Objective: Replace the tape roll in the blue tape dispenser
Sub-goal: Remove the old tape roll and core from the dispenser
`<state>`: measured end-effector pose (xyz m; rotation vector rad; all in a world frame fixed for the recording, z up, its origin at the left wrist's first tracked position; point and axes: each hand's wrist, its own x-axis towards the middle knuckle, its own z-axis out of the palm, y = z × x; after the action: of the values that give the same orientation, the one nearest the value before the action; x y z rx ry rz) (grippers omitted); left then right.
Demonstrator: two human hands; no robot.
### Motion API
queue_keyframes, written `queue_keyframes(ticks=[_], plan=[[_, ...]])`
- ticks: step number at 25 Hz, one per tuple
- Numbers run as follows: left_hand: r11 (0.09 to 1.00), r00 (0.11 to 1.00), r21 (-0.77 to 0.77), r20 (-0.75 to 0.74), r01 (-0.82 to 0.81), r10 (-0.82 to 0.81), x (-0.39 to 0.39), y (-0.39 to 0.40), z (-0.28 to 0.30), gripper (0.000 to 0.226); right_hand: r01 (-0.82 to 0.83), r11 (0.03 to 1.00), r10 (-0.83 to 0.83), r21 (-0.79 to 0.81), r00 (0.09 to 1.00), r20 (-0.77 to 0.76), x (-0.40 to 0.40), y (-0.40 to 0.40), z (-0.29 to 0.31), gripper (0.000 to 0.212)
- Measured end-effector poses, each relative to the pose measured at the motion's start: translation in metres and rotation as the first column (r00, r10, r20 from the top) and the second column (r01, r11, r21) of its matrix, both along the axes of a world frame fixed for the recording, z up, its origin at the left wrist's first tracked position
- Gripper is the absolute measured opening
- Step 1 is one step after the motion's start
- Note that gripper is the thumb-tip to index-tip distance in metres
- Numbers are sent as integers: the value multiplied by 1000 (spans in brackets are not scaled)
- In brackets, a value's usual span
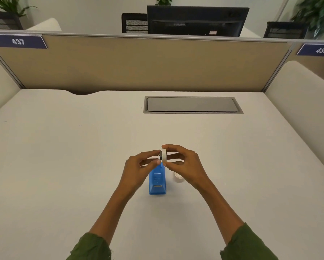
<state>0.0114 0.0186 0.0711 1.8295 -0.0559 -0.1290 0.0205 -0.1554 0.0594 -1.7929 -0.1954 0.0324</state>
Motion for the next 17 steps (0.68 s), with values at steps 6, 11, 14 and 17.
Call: queue_keyframes(ticks=[6, 11, 14, 17], plan=[[985, 1000, -173, 10, -25, 27, 1, -4, 3, 27, -51, 998, 51, 24, 999, 20, 1, -2, 13, 48], [986, 997, -151, 18, -74, 77, 3, -7, 2, 24, -58, 998, 58, -23, 998, 33, 4, -3, 17, 46], [982, 998, -185, -37, -49, 43, 5, -4, 4, 20, -78, 997, 78, -11, 997, 17, 3, -6, 18, 46], [987, 999, -155, -5, -35, 34, 7, -3, 5, 18, -98, 995, 98, -9, 995, 23, 3, -9, 19, 47]])
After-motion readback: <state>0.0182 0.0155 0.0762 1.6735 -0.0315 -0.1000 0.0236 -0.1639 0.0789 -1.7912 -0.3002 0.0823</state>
